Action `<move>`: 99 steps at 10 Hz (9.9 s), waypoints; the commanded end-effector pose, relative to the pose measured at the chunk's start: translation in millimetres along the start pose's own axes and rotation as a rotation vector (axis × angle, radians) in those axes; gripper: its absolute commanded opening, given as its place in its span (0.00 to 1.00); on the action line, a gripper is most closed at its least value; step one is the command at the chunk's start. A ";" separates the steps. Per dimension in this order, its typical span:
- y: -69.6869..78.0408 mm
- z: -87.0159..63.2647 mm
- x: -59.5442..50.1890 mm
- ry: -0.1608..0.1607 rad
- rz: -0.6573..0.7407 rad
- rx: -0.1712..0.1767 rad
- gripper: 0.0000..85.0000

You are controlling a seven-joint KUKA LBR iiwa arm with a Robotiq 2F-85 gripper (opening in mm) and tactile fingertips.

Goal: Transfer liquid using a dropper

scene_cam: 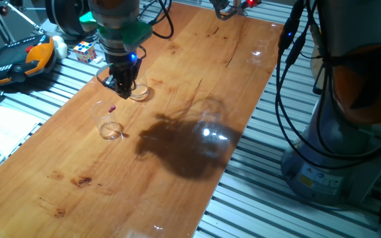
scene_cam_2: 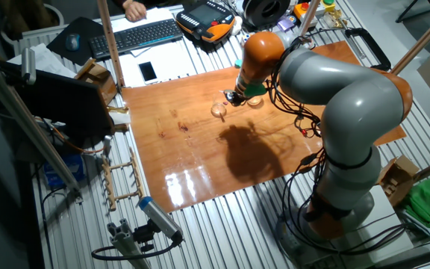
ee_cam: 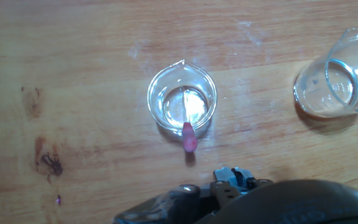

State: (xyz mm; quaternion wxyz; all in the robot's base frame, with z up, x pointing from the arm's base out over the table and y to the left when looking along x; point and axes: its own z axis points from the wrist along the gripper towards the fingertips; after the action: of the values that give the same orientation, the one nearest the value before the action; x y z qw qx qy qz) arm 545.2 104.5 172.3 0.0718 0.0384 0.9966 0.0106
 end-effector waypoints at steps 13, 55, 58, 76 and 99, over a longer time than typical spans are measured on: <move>2.6 3.2 2.4 -0.024 0.015 -0.007 0.01; 27.6 51.8 -20.5 -0.044 -0.068 -0.015 0.46; 27.9 52.8 -21.5 -0.053 -0.070 -0.022 0.45; 28.7 55.8 -25.9 -0.065 -0.085 -0.031 0.40; 28.6 56.1 -25.5 -0.068 -0.090 -0.031 0.34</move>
State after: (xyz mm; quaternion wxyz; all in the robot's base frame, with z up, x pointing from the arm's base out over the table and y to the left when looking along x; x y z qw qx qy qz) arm 580.6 132.0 121.2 0.1070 -0.0071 0.9940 0.0214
